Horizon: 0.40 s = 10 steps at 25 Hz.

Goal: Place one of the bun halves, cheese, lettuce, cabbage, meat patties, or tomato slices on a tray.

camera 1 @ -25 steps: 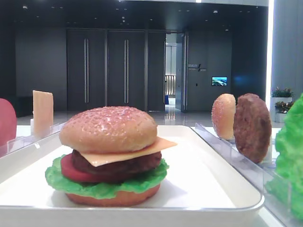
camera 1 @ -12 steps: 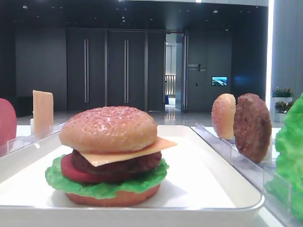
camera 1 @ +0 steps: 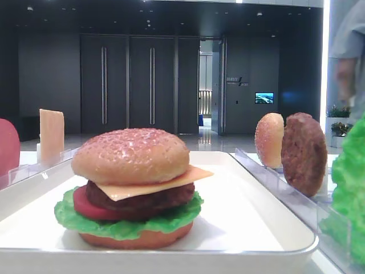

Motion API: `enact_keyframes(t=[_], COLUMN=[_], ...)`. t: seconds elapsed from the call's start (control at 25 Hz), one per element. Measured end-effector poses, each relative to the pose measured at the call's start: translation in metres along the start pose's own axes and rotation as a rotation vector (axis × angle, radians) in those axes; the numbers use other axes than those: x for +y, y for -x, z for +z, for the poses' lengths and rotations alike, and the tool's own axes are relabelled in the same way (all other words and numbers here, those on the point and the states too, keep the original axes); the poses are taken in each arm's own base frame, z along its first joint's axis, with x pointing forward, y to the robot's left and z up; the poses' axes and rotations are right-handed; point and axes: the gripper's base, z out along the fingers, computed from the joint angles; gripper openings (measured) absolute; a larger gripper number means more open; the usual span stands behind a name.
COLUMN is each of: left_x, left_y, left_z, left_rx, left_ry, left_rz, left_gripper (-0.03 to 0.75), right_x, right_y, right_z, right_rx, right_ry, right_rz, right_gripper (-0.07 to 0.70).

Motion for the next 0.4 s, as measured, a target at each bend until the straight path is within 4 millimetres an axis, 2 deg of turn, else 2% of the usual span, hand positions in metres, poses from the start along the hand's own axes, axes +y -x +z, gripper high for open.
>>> enact_keyframes(t=[0.4], left_x=[0.0000], left_y=[0.0000], left_z=[0.0000], left_rx=[0.000], left_ry=[0.000], left_rz=[0.000], left_gripper=[0.692], right_x=[0.0000], right_y=[-0.0001], right_z=[-0.0001], right_rx=[-0.001], right_ry=[0.000], right_rz=[0.000], right_gripper=[0.434])
